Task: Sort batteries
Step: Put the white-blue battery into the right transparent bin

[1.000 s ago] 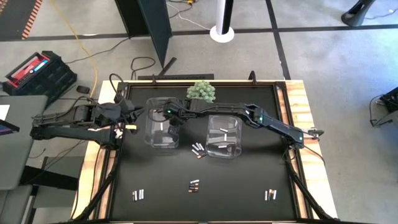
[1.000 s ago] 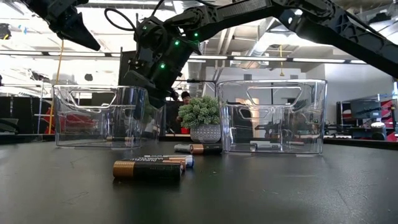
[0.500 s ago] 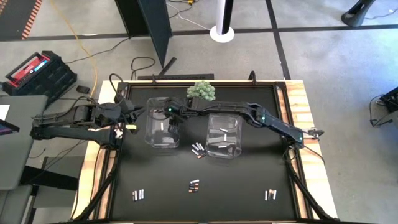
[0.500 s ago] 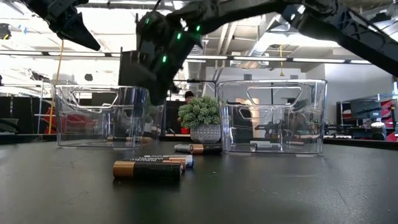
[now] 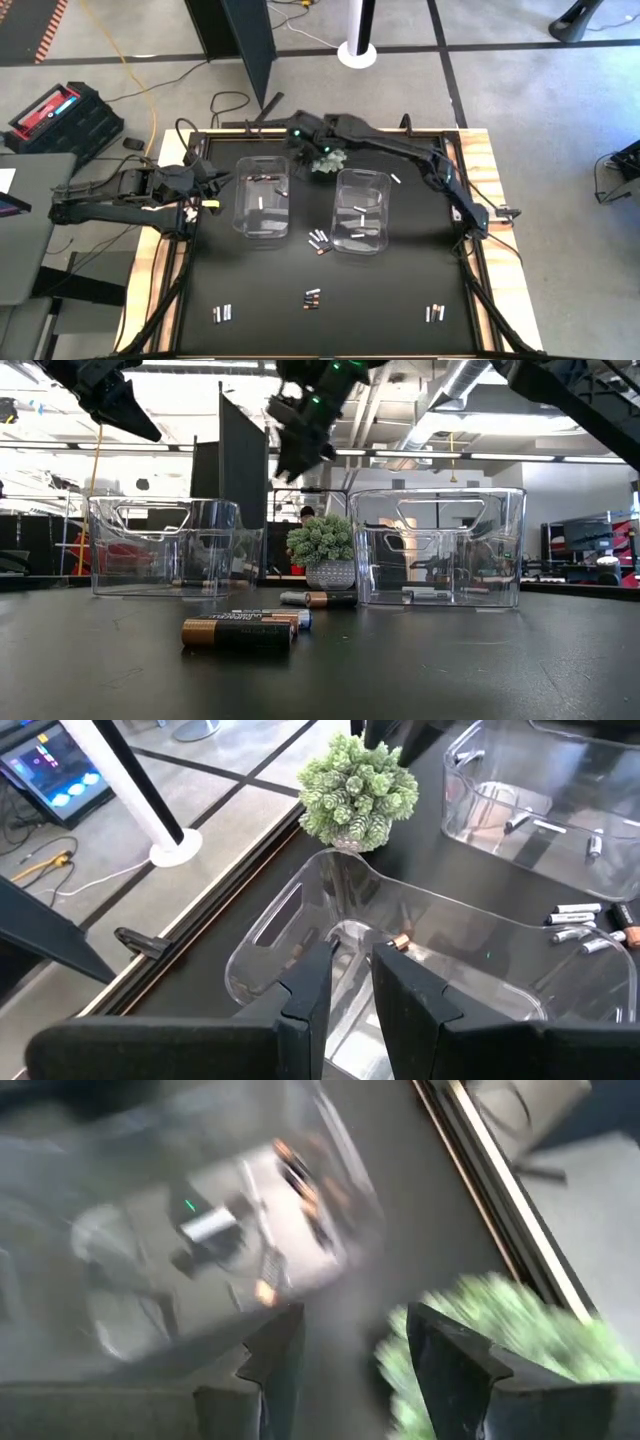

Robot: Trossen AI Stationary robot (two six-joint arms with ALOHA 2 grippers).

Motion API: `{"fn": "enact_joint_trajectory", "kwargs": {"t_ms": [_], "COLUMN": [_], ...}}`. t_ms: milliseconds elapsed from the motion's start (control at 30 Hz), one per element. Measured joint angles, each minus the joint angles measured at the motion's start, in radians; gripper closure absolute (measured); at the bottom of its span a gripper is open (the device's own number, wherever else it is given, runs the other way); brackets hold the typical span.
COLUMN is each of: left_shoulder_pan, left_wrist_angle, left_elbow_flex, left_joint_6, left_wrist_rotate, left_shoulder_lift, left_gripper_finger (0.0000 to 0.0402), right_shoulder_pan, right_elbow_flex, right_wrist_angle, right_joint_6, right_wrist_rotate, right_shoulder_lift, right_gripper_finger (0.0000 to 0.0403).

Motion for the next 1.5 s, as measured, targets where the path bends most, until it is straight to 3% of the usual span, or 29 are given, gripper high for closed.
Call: {"fn": "enact_joint_trajectory", "kwargs": {"t_ms": [233, 700, 1000, 1233, 1400, 1500], "left_shoulder_pan": [0.000, 0.000, 0.000, 0.000, 0.000, 0.000], "left_wrist_angle": [0.000, 0.001, 0.001, 0.001, 0.001, 0.001], "left_elbow_flex": [0.000, 0.000, 0.000, 0.000, 0.000, 0.000], "left_joint_6": [-0.017, -0.066, -0.066, -0.066, -0.072, -0.092], "left_wrist_rotate": [0.000, 0.000, 0.000, 0.000, 0.000, 0.000], "left_shoulder_lift": [0.000, 0.003, 0.003, 0.003, 0.003, 0.003], "left_gripper_finger": [0.0329, 0.0329, 0.0329, 0.0329, 0.0329, 0.0329], "right_shoulder_pan": [-0.058, -0.191, -0.362, -0.513, -0.581, -0.584], "right_elbow_flex": [-0.197, -0.916, -1.167, -1.259, -1.316, -1.338], "right_wrist_angle": [-0.004, 0.224, 0.279, 0.208, 0.161, 0.167], "right_joint_6": [-0.010, 0.052, 0.118, 0.123, 0.110, 0.104], "right_wrist_rotate": [0.002, 0.002, 0.004, 0.000, -0.119, -0.127], "right_shoulder_lift": [-0.131, -0.645, -0.906, -0.944, -0.880, -0.834], "right_gripper_finger": [0.0209, 0.0210, 0.0210, 0.0216, 0.0229, 0.0235]}}
